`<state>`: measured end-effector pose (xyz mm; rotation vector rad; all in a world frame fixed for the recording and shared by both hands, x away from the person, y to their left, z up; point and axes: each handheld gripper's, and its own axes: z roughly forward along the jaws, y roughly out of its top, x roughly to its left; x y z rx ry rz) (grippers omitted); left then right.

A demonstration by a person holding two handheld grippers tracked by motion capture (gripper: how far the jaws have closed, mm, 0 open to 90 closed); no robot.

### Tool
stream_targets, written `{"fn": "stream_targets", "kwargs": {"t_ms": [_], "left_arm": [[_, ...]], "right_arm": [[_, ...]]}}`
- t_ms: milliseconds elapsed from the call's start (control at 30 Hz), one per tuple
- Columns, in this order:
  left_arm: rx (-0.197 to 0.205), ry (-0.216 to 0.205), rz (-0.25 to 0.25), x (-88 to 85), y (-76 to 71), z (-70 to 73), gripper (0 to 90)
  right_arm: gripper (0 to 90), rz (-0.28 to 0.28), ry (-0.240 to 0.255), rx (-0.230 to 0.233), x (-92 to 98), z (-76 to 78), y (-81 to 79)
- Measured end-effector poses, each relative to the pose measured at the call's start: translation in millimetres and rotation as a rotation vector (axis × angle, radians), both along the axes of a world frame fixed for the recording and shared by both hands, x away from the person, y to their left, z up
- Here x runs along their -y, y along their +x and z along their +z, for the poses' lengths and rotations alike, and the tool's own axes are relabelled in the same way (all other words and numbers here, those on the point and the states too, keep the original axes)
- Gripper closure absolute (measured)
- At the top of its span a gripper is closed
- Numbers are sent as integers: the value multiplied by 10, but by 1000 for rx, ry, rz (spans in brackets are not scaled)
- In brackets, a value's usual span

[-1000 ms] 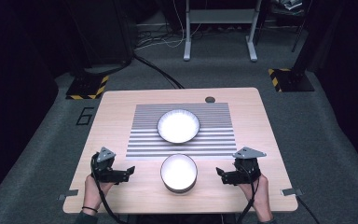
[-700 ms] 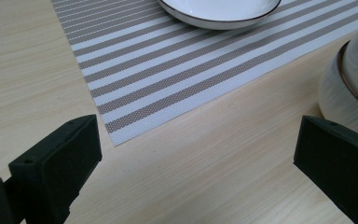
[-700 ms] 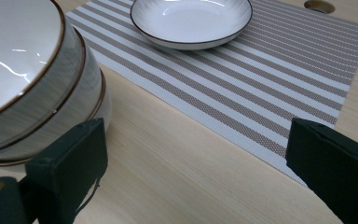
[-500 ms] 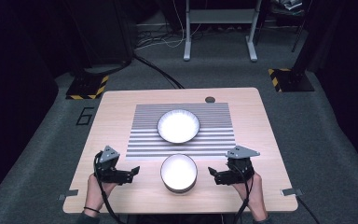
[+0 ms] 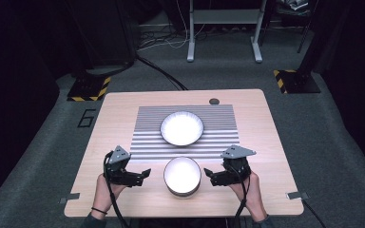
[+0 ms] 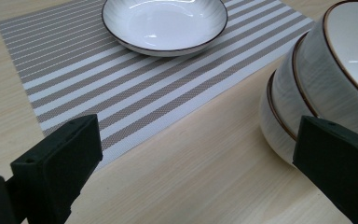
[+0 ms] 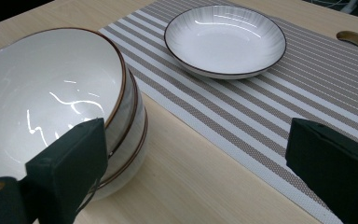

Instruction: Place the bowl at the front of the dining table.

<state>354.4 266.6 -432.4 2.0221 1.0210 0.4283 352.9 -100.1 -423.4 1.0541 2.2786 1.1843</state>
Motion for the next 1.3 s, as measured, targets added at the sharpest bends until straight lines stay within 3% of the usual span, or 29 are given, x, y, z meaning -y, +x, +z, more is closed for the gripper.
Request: {"fn": "stream_targets", "kwargs": {"t_ms": [500,733,900,1300], "left_arm": [[-5,10,-90,300,41,59,9],[-17,-39,-109,361,63,73,13],[-5,-45,-111,404,59,111,14],[5,-4,-162,640,87,105,15]], "right_arm": [[103,62,-23,-8,-290,-22,81],[130,89,-50,-20,-404,-41,89],[134,102,-60,-20,-469,-52,98],[138,109,-83,-26,-568,-70,131]]}}
